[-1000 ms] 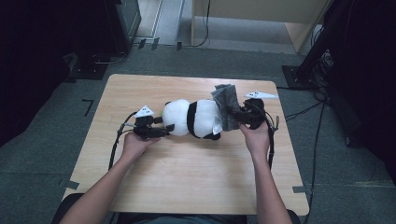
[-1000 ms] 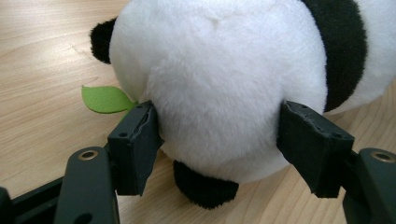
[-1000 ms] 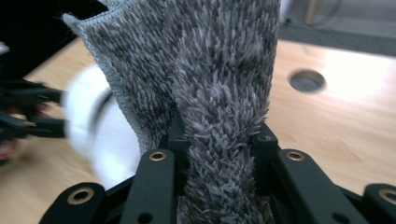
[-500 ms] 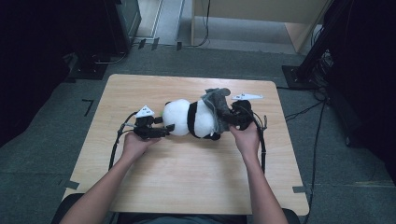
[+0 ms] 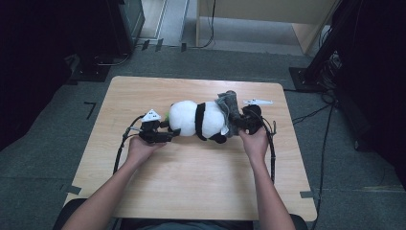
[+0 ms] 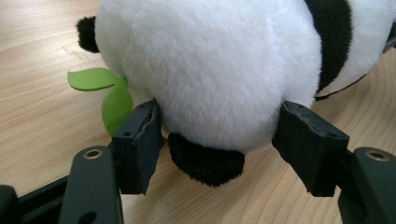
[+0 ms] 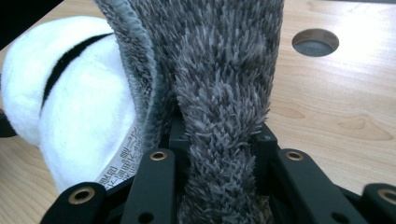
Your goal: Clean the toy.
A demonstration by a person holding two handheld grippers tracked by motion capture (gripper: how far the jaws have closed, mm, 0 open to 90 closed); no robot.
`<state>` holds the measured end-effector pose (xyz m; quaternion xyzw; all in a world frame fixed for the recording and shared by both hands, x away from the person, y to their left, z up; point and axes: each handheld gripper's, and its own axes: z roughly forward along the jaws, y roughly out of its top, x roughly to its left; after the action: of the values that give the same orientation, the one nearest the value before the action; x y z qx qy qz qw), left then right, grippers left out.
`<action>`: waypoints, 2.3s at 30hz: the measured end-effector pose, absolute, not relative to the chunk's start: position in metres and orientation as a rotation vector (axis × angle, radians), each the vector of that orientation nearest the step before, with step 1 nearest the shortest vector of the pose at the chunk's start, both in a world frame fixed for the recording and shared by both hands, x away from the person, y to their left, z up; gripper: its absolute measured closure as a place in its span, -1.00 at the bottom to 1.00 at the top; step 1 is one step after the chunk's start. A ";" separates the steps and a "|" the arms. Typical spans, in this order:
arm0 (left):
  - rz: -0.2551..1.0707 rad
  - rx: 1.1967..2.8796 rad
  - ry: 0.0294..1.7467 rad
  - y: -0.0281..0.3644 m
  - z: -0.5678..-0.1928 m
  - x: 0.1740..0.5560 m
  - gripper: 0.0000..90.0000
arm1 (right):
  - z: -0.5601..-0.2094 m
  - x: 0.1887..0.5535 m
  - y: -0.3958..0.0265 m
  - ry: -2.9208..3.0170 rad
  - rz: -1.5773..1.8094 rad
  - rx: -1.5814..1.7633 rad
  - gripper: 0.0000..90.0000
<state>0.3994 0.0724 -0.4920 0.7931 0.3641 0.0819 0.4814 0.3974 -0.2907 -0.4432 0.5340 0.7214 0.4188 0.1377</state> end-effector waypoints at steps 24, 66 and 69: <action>0.168 1.974 0.889 0.076 -0.485 0.406 -0.38 | -0.489 0.409 -0.287 2.239 1.003 1.664 0.58; 0.084 1.959 0.906 0.075 -0.477 0.416 0.16 | -0.418 0.360 -0.189 2.334 1.280 1.184 0.58; 0.086 1.957 0.906 0.074 -0.477 0.416 0.15 | -0.432 0.361 -0.172 2.372 1.240 1.158 0.58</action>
<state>0.4159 0.0745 -0.4766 0.7993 0.3700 0.0353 0.4721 0.3614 -0.1719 -0.4325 0.3946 0.8082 0.4226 0.1121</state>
